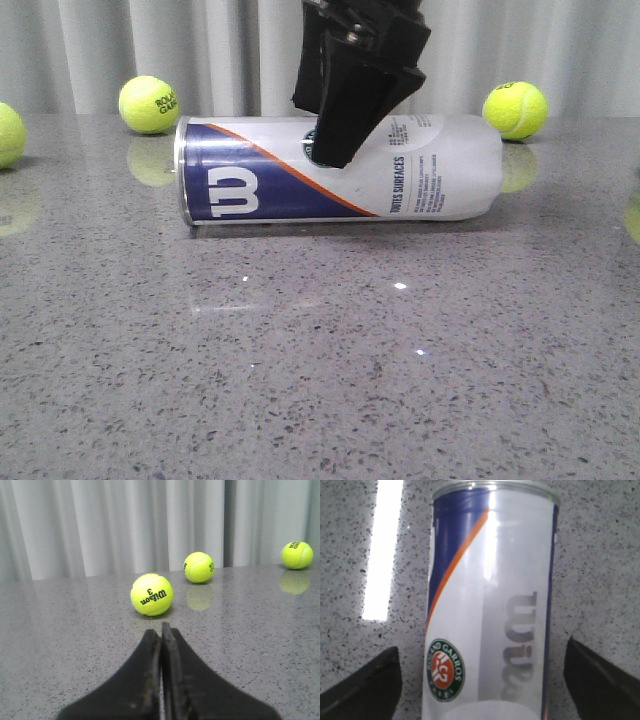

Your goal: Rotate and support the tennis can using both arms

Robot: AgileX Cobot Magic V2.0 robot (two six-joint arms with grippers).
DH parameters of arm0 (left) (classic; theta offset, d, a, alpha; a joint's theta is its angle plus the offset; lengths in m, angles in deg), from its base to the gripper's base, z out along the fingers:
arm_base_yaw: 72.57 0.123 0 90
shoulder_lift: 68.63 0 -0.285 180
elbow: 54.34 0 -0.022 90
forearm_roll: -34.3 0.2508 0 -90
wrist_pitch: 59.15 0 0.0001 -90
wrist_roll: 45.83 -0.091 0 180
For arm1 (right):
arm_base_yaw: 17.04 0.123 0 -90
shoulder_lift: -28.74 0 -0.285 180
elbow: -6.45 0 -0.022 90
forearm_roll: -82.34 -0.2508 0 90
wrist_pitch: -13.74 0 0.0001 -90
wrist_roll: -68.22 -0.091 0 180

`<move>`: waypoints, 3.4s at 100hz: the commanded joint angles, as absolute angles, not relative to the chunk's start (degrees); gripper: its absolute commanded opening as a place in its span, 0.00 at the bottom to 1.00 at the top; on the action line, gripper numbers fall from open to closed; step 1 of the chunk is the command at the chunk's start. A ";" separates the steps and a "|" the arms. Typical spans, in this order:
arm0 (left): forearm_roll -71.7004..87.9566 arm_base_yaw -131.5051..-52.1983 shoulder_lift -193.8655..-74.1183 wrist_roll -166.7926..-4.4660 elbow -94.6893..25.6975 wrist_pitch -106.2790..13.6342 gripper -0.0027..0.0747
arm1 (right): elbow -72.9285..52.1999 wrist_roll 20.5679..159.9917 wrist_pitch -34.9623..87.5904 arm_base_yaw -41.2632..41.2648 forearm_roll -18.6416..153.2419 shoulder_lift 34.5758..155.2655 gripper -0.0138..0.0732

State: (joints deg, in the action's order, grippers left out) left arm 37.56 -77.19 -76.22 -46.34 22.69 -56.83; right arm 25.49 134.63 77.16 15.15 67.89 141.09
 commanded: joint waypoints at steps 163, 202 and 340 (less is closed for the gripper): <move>37.37 -77.07 -73.90 -45.83 25.34 -61.85 0.01 | -37.69 82.38 33.81 -21.12 69.77 58.39 0.90; 37.37 -77.07 -73.90 -45.83 25.34 -61.85 0.01 | -52.37 82.48 18.32 -21.12 69.77 43.71 0.72; 27.37 -76.98 -93.56 -45.83 -13.20 -29.88 0.01 | -52.37 82.48 19.22 -21.06 69.77 43.71 0.08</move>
State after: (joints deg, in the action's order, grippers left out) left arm 27.87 -77.19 -87.56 -46.34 -5.49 -32.22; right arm -53.80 82.45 23.31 -20.85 70.27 43.13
